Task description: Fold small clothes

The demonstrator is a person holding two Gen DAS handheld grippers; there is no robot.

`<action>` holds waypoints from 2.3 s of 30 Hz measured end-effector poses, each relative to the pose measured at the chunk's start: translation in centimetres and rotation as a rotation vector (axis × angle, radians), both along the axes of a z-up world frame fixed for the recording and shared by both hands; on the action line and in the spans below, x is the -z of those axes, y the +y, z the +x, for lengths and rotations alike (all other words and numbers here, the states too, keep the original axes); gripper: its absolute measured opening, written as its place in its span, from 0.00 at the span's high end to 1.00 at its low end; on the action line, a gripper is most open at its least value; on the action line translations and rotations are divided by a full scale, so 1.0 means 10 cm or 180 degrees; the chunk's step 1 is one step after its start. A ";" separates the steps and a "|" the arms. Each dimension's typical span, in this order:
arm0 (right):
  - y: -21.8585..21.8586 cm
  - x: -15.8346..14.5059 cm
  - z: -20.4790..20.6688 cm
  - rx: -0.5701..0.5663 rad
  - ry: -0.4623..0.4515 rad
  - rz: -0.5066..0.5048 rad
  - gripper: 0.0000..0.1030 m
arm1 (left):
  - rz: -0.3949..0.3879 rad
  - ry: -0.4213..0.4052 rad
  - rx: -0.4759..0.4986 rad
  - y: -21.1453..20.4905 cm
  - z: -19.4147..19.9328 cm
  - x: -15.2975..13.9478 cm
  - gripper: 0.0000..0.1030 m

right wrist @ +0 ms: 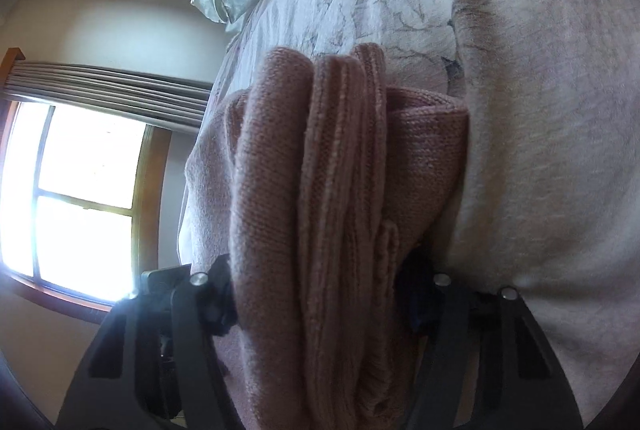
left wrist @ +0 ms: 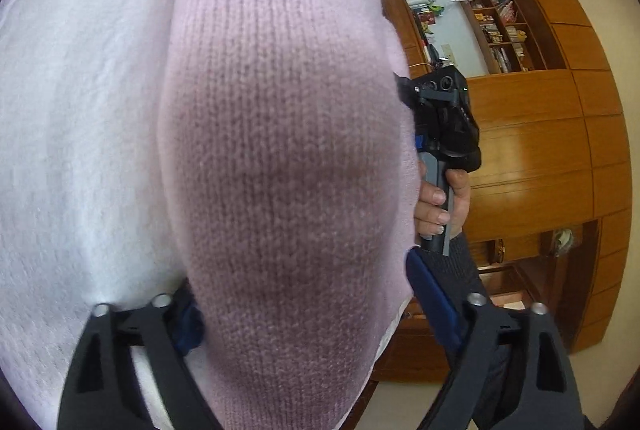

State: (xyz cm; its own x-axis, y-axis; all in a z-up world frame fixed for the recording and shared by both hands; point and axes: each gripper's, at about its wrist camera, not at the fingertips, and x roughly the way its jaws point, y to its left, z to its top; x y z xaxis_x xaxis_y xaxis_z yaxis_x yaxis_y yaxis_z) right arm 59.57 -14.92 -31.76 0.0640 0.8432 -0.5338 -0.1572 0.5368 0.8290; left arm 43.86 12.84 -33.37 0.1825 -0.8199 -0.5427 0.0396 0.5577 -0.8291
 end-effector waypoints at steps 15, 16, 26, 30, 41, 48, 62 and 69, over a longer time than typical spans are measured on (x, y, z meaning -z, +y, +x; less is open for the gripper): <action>0.37 -0.66 -0.36 0.0181 -0.0373 -0.0057 0.53 | 0.0616 -0.0188 -0.0097 0.22 -0.19 -0.75 0.66; 0.47 -0.71 -0.39 0.0146 -0.0384 -0.0034 0.53 | 0.0652 -0.0211 -0.0104 0.29 -0.24 -0.83 0.66; 2.06 -0.72 -0.71 -0.0473 -0.0271 0.0211 0.53 | 0.0819 -0.0097 -0.0597 1.56 -1.22 -1.18 0.66; 2.63 -0.35 -0.83 -0.0690 -0.0123 0.0126 0.48 | 0.0813 0.0136 -0.0842 2.02 -1.59 -0.89 0.63; 1.95 -0.84 -1.10 0.0172 -0.0632 -0.0235 0.32 | 0.0359 -0.0323 -0.1463 2.37 -2.10 -0.76 0.22; 2.56 -0.79 -1.20 -0.0096 -0.0817 -0.0607 0.50 | -0.0170 -0.0785 -0.1664 2.56 -2.55 -0.97 0.22; 2.42 -0.55 -1.05 0.0136 -0.0794 -0.0665 0.85 | -0.0614 -0.1077 -0.1063 2.65 -1.35 -1.44 0.22; 2.37 -1.02 -1.40 0.0040 -0.1190 -0.0479 0.75 | -0.0299 -0.0647 -0.0897 2.58 -0.91 -0.73 0.35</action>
State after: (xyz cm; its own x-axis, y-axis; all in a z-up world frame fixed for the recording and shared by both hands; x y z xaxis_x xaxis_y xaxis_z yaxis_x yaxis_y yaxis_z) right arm 45.55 8.82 -21.60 0.2870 0.7553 -0.5892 -0.4256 0.6515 0.6280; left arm 34.73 38.63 -26.11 0.5050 -0.7666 -0.3966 0.0646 0.4918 -0.8683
